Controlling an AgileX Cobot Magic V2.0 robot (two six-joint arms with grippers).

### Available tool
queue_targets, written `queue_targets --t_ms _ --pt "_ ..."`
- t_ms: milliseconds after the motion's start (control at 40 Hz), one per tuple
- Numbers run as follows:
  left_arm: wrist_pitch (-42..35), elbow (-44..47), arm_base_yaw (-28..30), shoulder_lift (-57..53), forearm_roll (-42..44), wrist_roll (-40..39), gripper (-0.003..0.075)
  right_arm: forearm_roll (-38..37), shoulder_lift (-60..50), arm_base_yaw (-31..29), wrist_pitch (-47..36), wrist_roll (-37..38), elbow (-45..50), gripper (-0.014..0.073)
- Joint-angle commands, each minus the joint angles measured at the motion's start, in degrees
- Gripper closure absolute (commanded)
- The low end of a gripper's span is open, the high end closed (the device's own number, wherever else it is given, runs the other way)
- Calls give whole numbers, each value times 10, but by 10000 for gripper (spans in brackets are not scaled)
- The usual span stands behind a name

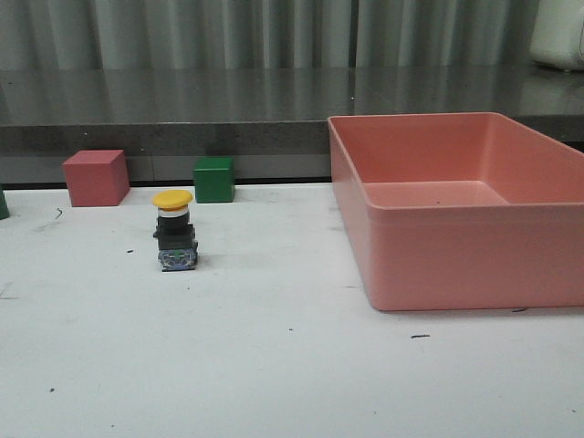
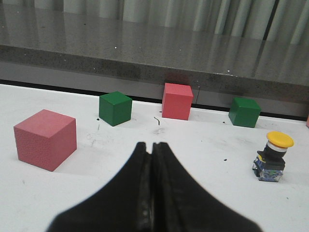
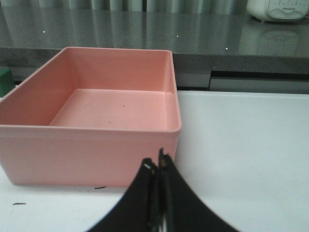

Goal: Place and stand button with both arms

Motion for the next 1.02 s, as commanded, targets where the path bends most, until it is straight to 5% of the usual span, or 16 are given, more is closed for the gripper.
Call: queue_targets --t_ms 0,1000 --pt "-54 9 1 -14 0 -4 740 13 -12 -4 -9 -11 -1 661" --pt "-54 9 1 -13 0 -4 740 15 -23 -4 21 -10 -1 661"
